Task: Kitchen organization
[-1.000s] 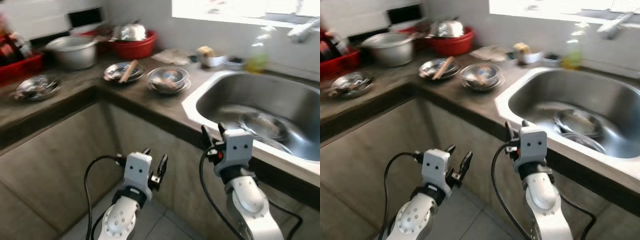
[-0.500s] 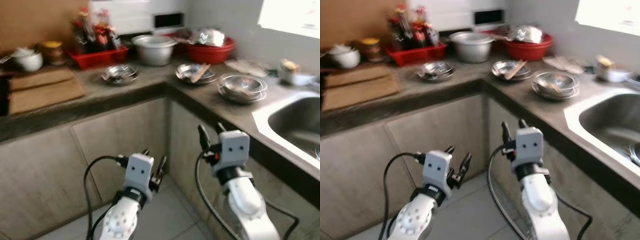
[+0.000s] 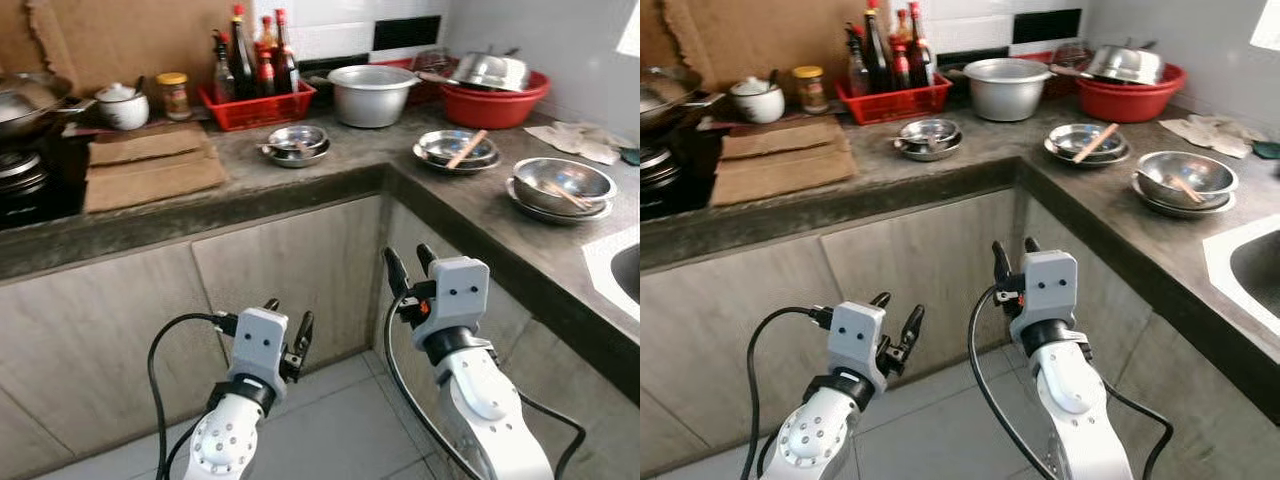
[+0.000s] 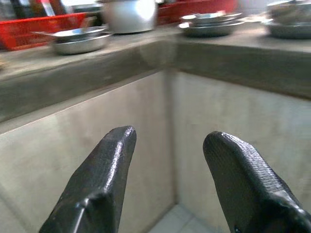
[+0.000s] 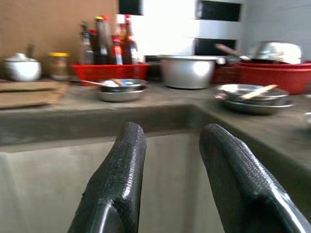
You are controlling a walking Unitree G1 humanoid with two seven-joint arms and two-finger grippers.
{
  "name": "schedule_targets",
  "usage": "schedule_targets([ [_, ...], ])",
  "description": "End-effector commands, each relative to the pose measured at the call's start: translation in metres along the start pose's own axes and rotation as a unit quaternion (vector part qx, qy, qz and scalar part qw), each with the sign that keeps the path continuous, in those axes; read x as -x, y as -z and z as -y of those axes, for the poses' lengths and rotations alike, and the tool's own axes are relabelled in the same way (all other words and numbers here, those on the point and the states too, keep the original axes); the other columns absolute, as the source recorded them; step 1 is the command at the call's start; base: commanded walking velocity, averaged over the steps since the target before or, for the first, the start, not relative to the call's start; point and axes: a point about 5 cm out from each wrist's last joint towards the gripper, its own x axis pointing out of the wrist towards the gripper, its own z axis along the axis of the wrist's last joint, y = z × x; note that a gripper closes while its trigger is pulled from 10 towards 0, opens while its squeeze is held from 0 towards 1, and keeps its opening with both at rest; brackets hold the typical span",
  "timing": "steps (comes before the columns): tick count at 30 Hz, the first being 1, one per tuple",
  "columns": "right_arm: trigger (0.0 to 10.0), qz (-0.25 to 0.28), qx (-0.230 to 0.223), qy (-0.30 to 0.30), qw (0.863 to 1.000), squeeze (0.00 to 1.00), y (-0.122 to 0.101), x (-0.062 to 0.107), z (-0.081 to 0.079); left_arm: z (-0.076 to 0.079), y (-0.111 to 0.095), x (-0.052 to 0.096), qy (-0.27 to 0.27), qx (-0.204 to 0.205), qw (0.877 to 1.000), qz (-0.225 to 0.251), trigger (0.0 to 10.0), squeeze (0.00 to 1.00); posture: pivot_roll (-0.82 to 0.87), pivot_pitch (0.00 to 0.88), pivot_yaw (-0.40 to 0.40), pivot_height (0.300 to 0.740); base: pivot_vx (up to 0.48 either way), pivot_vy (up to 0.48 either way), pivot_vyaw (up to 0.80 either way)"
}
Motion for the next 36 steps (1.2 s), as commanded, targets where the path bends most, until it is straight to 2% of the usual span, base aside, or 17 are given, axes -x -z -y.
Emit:
schedule_targets([
  [1, 10.0, -0.002, -0.009, -0.011, 1.000, 0.00, -0.0001, -0.0012, -0.0049, -0.0030, -0.0022, -0.0010, -0.001, -0.003, 1.000, 0.006, 10.0, 0.00, 0.03, 0.000, -0.021, 0.740, 0.368, 0.000, 0.00],
  [22, 10.0, -0.003, 0.005, -0.025, 1.000, 0.00, 0.0026, -0.0021, -0.0084, -0.0047, -0.0003, 0.0001, 0.006, -0.004, 1.000, 0.005, 10.0, 0.00, 0.03, 0.000, -0.022, 0.740, 0.372, 0.000, 0.00],
  [29, 10.0, -0.008, -0.003, -0.024, 1.000, 0.00, 0.0045, -0.0034, -0.0081, -0.0062, 0.0019, 0.0008, 0.009, -0.006, 1.000, 0.003, 10.0, 0.00, 0.03, 0.000, -0.022, 0.740, 0.368, 0.000, 0.56],
  [32, 10.0, -0.005, 0.010, -0.029, 1.000, 0.00, 0.0037, -0.0043, -0.0085, -0.0051, 0.0025, 0.0004, 0.009, -0.006, 1.000, 0.003, 10.0, 0.00, 0.03, 0.000, -0.023, 0.740, 0.369, 0.000, 0.00],
  [36, 10.0, 0.000, 0.016, -0.036, 0.999, 0.00, 0.0029, -0.0044, -0.0109, -0.0056, 0.0023, 0.0002, 0.009, -0.006, 1.000, 0.003, 10.0, 0.00, 0.03, 0.000, -0.023, 0.740, 0.366, 0.000, 0.80],
])
